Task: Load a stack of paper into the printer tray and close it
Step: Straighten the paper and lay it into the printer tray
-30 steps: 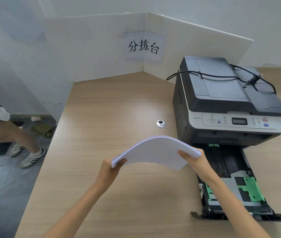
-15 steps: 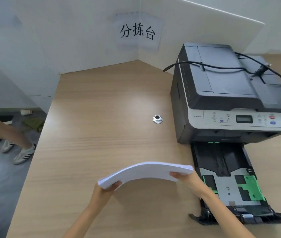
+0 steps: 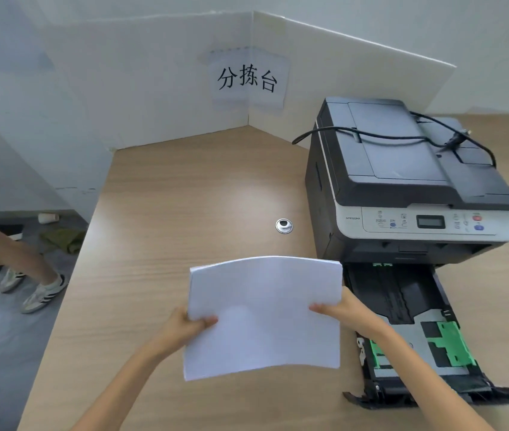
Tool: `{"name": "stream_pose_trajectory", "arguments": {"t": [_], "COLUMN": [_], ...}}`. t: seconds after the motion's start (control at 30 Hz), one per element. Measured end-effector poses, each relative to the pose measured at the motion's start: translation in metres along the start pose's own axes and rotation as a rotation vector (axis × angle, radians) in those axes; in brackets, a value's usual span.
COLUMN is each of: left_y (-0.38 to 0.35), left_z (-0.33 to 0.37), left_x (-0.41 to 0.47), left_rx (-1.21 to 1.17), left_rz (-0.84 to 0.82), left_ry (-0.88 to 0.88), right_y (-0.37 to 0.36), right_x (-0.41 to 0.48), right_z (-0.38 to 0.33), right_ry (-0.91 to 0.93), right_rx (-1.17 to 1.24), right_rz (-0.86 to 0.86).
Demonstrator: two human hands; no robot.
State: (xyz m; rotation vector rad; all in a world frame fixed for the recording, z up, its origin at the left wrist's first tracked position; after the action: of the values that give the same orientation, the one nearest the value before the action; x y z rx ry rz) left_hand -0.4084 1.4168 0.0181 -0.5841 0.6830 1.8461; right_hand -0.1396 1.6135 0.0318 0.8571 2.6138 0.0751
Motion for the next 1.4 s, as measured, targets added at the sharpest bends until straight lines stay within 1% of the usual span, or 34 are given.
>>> {"name": "stream_pose_trajectory", "arguments": {"t": [0.07,0.1,0.17,0.23,0.37,0.43,0.47,0.53,0.57,0.7,0.73,0.83,0.93,1.07,1.2,1.33,1.4], "left_y": [0.007,0.009,0.013,0.011,0.000,-0.005,-0.008,-0.021,-0.031,-0.085,-0.098,-0.123,-0.137,-0.154,-0.181,-0.213,-0.229], "left_z": [0.021,0.031,0.043,0.050,0.059,0.063,0.066,0.071,0.072,0.074,0.073,0.070,0.065,0.058,0.058,0.061,0.063], "left_x": [-0.017,-0.026,-0.037,-0.044,-0.052,-0.054,-0.055,-0.064,-0.069,-0.088,-0.089,-0.092,-0.094,-0.097,-0.102,-0.108,-0.109], "left_rx": [-0.037,-0.037,-0.045,-0.113,-0.293,-0.384,-0.438,-0.539,-0.527,-0.224,-0.203,-0.258,-0.244,-0.190,-0.122,-0.083,-0.062], "left_rz": [-0.234,-0.312,-0.394,-0.432,-0.453,-0.413,-0.442,-0.573,-0.608,-0.565,-0.532,-0.434,-0.457,-0.500,-0.538,-0.589,-0.624], "left_ry": [-0.016,-0.031,-0.032,0.008,0.065,0.016,-0.022,-0.082,-0.111,-0.179,-0.176,-0.169,-0.171,-0.200,-0.239,-0.228,-0.208], "right_y": [0.004,0.005,0.005,0.003,0.003,0.003,0.003,0.005,0.005,-0.004,-0.009,-0.021,-0.032,-0.040,-0.037,-0.013,0.006], "right_x": [-0.008,-0.013,-0.022,-0.032,-0.055,-0.071,-0.079,-0.096,-0.104,-0.131,-0.136,-0.154,-0.179,-0.212,-0.241,-0.279,-0.301], "right_z": [-0.012,-0.017,-0.024,-0.028,-0.021,-0.014,-0.012,-0.009,-0.009,-0.003,-0.001,0.005,0.012,0.026,0.034,0.047,0.052], "right_ry": [-0.018,-0.021,-0.016,0.003,0.047,0.057,0.063,0.099,0.123,0.146,0.142,0.162,0.186,0.164,0.156,0.150,0.172], "right_rx": [0.074,0.113,0.189,0.240,0.358,0.419,0.434,0.454,0.472,0.520,0.525,0.563,0.598,0.612,0.631,0.718,0.777], "right_rz": [-0.056,-0.085,-0.110,-0.086,0.053,0.138,0.200,0.345,0.411,0.611,0.649,0.786,0.896,0.991,0.993,1.069,1.064]}}
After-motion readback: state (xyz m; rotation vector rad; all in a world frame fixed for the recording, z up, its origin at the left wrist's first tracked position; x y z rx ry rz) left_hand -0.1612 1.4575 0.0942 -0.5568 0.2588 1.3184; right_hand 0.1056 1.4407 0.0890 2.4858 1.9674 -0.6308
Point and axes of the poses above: each hand's wrist, its own x-axis towards the middle knuckle, its own y-axis out of the back of the hand, z = x × y, the point moved 4 cm from there along x, towards the middle knuckle, and after that the axes turned 10 degrees about y, right-handed, at the moved point
